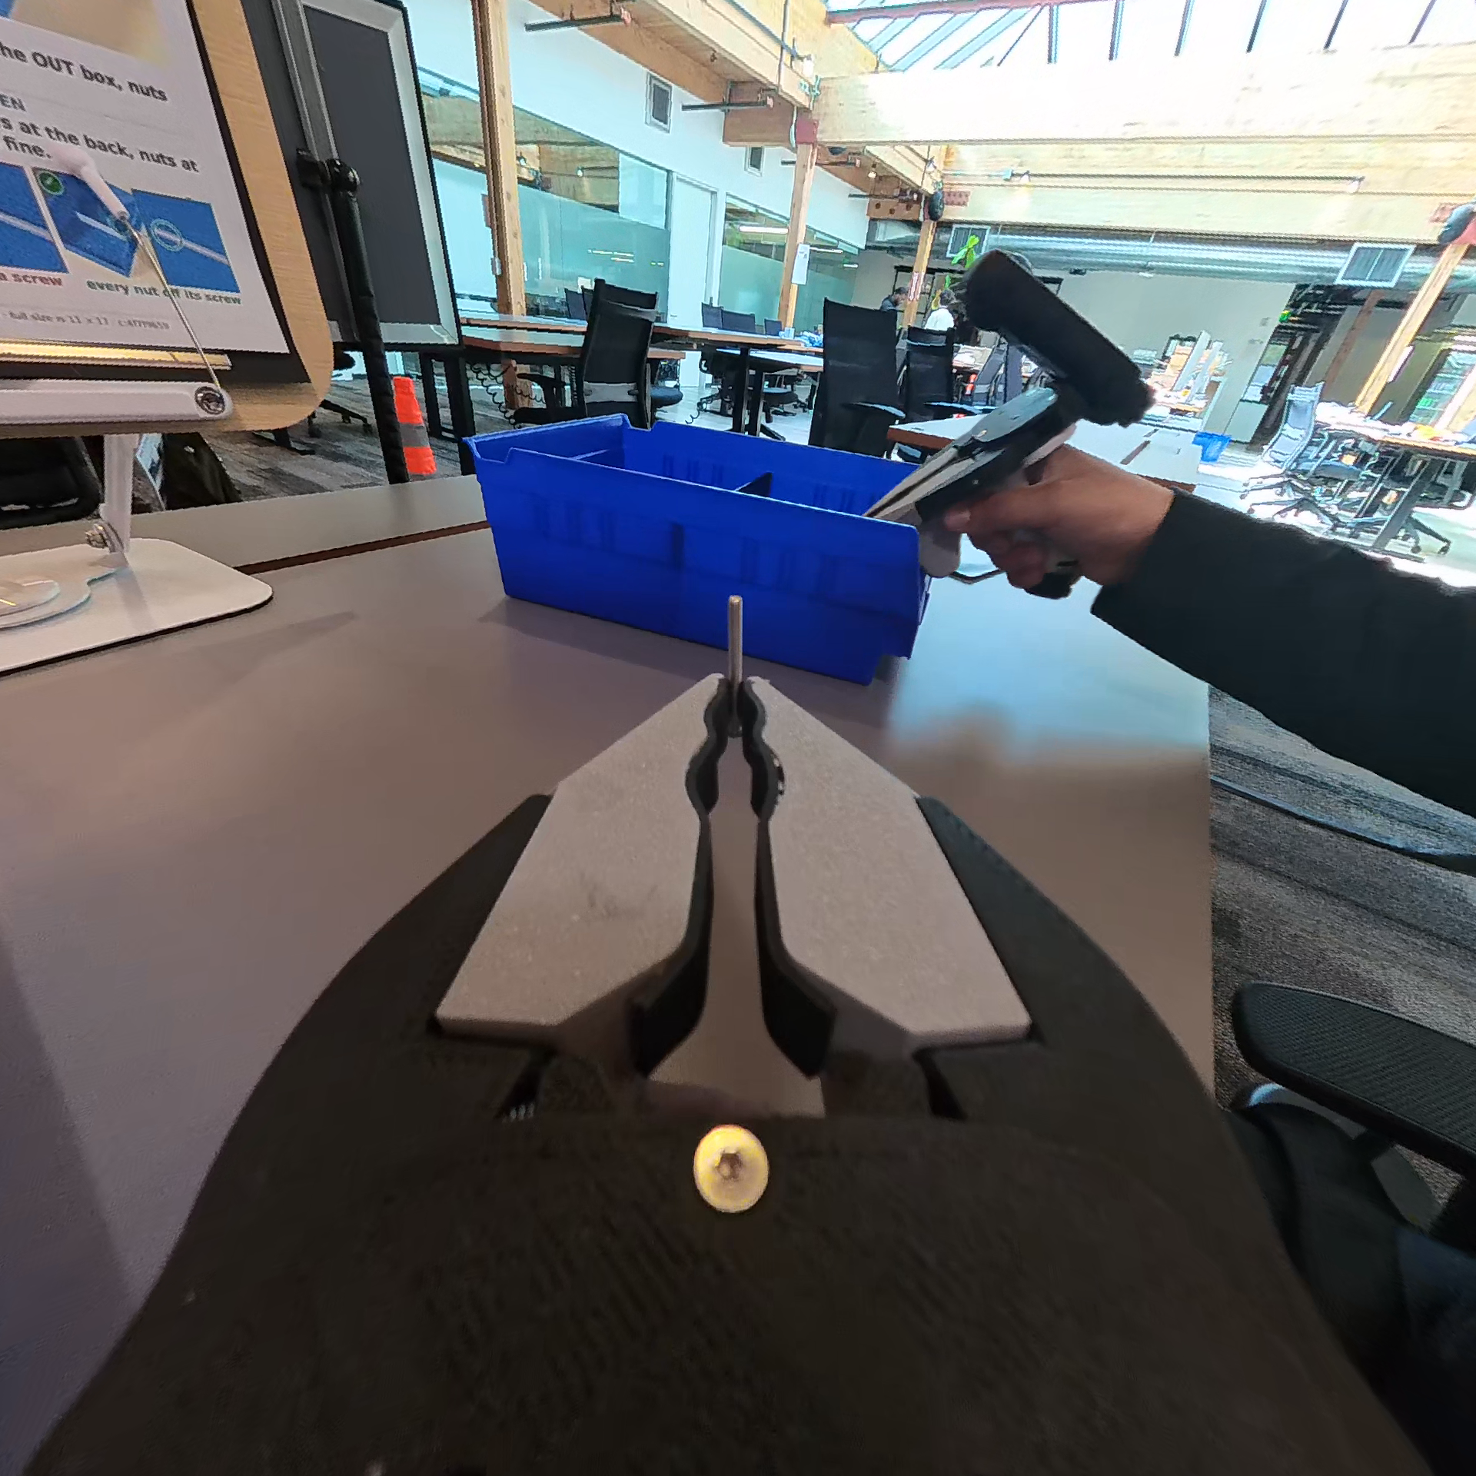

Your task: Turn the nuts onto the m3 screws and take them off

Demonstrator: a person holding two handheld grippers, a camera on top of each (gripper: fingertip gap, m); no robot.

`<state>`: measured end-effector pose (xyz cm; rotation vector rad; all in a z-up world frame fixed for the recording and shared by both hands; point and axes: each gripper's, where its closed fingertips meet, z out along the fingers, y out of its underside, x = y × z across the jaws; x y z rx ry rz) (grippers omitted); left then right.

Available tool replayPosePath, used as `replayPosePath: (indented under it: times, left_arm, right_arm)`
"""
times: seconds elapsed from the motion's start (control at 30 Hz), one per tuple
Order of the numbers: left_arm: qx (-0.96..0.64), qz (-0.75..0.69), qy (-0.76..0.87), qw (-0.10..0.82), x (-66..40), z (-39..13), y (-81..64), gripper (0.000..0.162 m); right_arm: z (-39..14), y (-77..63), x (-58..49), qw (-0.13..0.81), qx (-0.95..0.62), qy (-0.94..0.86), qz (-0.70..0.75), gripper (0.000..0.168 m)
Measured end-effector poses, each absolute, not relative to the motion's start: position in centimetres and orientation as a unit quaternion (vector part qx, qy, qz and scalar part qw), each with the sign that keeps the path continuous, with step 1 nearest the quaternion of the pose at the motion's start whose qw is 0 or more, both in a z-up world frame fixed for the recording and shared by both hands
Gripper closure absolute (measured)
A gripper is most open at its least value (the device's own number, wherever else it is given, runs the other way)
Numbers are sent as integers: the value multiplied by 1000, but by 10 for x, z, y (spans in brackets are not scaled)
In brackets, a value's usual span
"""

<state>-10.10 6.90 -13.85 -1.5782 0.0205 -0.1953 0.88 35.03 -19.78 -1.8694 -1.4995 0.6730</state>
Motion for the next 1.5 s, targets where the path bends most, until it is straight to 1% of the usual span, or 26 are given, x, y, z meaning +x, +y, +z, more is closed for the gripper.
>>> replayPosePath:
  times: [0.1, 0.2, 0.23, 0.37, 0.47, 0.6, 0.63, 0.7, 0.83, 0.97, 1.07, 1.23, 1.33, 1.4, 1.5]
  left_arm:
    - [-709, -87, 10, 700, -101, -139, 69, 162]
    - [-709, -88, 9, 700, -101, -139, 69, 162]
    - [-709, -87, 9, 700, -101, -139, 69, 162]
    - [-709, -88, 10, 699, -101, -139, 69, 162]
    - [-710, -88, 12, 698, -100, -139, 69, 162]
    - [-712, -88, 23, 697, -97, -140, 70, 162]
    - [-713, -87, 26, 695, -96, -140, 70, 162]
    - [-714, -86, 32, 694, -94, -141, 70, 162]
    - [-714, -82, 37, 695, -92, -140, 70, 162]
    - [-713, -80, 39, 695, -91, -140, 70, 162]
    - [-715, -79, 41, 694, -91, -141, 70, 162]
    - [-717, -78, 44, 692, -90, -141, 70, 162]
    - [-717, -75, 47, 692, -88, -142, 70, 162]
    - [-718, -74, 46, 690, -89, -142, 70, 161]
    - [-715, -73, 42, 694, -90, -141, 70, 158]
  right_arm:
    - [-197, 352, 13, 325, -710, -568, 259, 158]
    - [-197, 355, 16, 323, -715, -559, 266, 148]
    - [-196, 355, 17, 322, -717, -557, 270, 147]
    - [-187, 355, 19, 343, -711, -544, 285, 148]
    - [-159, 346, 18, 385, -692, -520, 321, 150]
    - [-104, 296, 12, 433, -631, -510, 392, 155]
    - [-93, 273, 7, 435, -610, -521, 409, 157]
    - [-85, 220, -6, 410, -568, -559, 443, 156]
    - [-97, 124, -37, 336, -509, -616, 499, 155]
    - [-117, 77, -72, 316, -488, -634, 511, 151]
    - [-119, 50, -86, 292, -465, -635, 543, 150]
    - [-123, 42, -101, 301, -459, -634, 545, 152]
    - [-129, 44, -106, 303, -461, -635, 540, 162]
    - [-129, 43, -106, 297, -460, -632, 548, 165]
    - [-127, 52, -105, 318, -464, -623, 543, 168]
